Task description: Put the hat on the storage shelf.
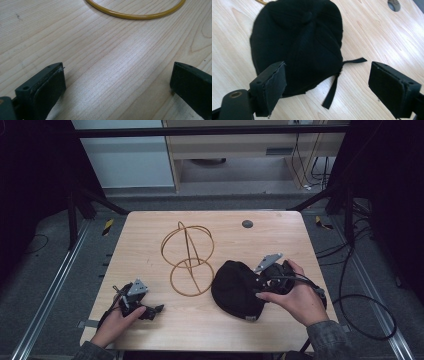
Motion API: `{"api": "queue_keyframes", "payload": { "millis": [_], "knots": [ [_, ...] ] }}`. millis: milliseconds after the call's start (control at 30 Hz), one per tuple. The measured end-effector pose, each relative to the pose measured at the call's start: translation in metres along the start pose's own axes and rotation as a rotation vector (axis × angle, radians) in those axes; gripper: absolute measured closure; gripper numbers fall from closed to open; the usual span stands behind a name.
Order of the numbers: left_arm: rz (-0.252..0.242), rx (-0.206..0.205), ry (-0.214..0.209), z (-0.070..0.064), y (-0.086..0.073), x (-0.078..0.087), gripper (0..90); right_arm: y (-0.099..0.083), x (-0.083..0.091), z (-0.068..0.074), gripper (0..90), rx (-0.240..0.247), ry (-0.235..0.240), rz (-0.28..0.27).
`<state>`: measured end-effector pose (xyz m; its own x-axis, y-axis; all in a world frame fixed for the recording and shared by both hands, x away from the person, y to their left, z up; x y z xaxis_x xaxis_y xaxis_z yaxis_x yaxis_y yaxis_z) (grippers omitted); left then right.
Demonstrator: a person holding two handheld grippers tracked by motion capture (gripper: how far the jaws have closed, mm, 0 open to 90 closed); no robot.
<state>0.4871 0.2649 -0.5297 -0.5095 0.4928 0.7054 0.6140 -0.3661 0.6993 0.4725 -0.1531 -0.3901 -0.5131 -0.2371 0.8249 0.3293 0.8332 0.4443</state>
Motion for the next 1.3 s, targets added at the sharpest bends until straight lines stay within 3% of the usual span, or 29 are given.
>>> {"api": "queue_keyframes", "payload": {
  "millis": [167, 467, 900, 1300],
  "knots": [
    [0.000, 0.000, 0.000, 0.000, 0.000, 0.000, 0.0, 0.011, -0.001, 0.001, 21.1, 0.012, 0.019, -0.005],
    [0.000, 0.000, 0.000, 0.000, 0.000, 0.000, 0.0, 0.030, -0.008, 0.005, 30.0, -0.004, 0.106, -0.069],
    [0.000, -0.001, -0.001, 0.000, 0.000, 0.000, 0.0, 0.043, -0.029, 0.000, 33.2, -0.040, 0.099, 0.001],
    [0.000, -0.001, -0.001, 0.000, 0.000, 0.000, 0.0, 0.053, -0.056, -0.003, 41.3, -0.070, 0.154, 0.101]
  ]
}}
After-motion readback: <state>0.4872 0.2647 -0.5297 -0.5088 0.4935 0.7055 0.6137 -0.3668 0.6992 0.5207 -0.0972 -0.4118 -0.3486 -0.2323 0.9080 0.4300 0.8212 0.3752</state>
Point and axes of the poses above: each handheld gripper's, and its own axes: x roughly backward along the jaws, y roughly out of its top, z roughly to its left, the point moved 3 cm from there along -x, roughly forward along the jaws, and after that the axes turned 11 degrees about x, right-handed, at the moved point
